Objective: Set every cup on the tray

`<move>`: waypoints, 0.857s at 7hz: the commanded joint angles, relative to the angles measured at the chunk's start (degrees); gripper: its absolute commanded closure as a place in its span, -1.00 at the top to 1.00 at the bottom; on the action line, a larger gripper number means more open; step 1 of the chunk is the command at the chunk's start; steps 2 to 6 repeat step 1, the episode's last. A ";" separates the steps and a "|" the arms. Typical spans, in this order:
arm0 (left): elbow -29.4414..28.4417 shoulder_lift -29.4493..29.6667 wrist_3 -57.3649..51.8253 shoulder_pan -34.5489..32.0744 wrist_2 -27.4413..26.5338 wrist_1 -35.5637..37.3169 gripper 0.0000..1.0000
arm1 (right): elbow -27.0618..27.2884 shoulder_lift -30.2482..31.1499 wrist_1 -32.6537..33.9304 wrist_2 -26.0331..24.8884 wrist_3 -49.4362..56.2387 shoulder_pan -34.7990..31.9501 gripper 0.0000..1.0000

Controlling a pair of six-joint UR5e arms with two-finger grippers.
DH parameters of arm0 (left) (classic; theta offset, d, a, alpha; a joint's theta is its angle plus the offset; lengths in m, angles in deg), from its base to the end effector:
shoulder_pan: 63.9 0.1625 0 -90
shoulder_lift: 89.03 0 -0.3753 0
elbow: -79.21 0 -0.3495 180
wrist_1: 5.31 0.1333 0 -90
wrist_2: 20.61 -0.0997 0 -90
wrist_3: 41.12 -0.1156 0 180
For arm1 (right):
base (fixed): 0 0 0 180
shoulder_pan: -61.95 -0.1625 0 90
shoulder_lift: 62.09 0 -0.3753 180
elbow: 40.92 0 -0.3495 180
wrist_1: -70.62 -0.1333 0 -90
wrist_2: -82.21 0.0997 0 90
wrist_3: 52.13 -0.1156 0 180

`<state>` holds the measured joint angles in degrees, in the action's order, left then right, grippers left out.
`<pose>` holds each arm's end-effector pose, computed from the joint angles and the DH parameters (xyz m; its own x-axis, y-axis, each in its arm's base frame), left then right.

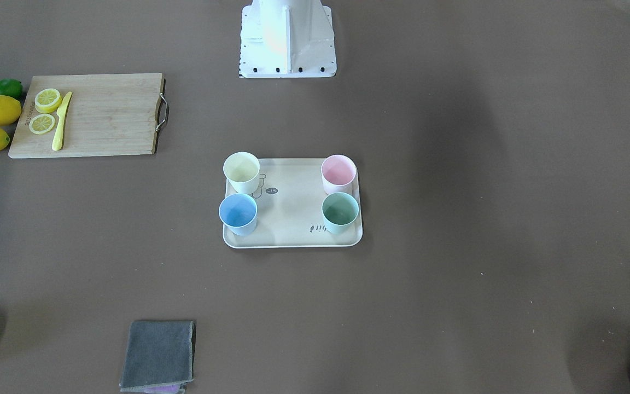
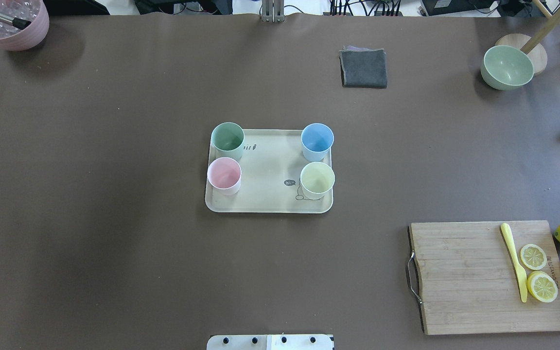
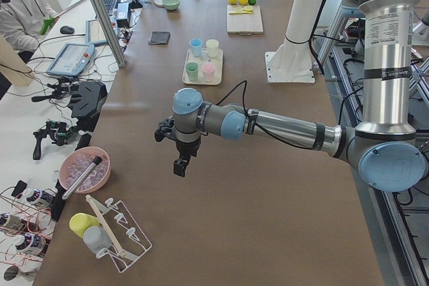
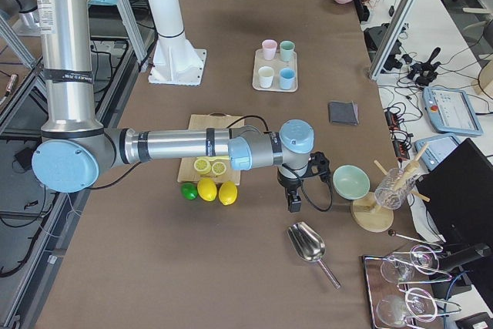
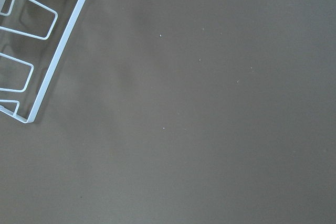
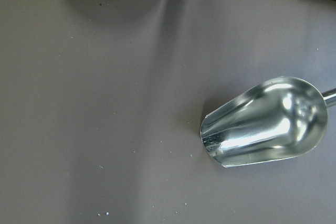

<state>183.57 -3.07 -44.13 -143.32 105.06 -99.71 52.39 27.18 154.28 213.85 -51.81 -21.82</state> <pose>0.0156 -0.4424 0.5398 0.7610 0.3443 -0.5499 -0.2178 0.9339 0.2834 0.0055 -0.4704 0.5802 0.7293 -0.2056 0.6526 0.1108 0.9767 0.1838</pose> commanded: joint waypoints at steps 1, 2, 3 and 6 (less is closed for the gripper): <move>0.14 -0.27 0.02 -0.03 0.01 0.00 0.97 | 0.02 0.11 -0.08 -0.07 0.03 -0.17 1.00; 0.14 -0.27 0.02 -0.03 0.01 0.00 0.97 | 0.02 0.11 -0.08 -0.07 0.03 -0.17 1.00; 0.14 -0.27 0.02 -0.03 0.01 0.00 0.97 | 0.02 0.11 -0.08 -0.07 0.03 -0.17 1.00; 0.14 -0.27 0.02 -0.03 0.01 0.00 0.97 | 0.02 0.11 -0.08 -0.07 0.03 -0.17 1.00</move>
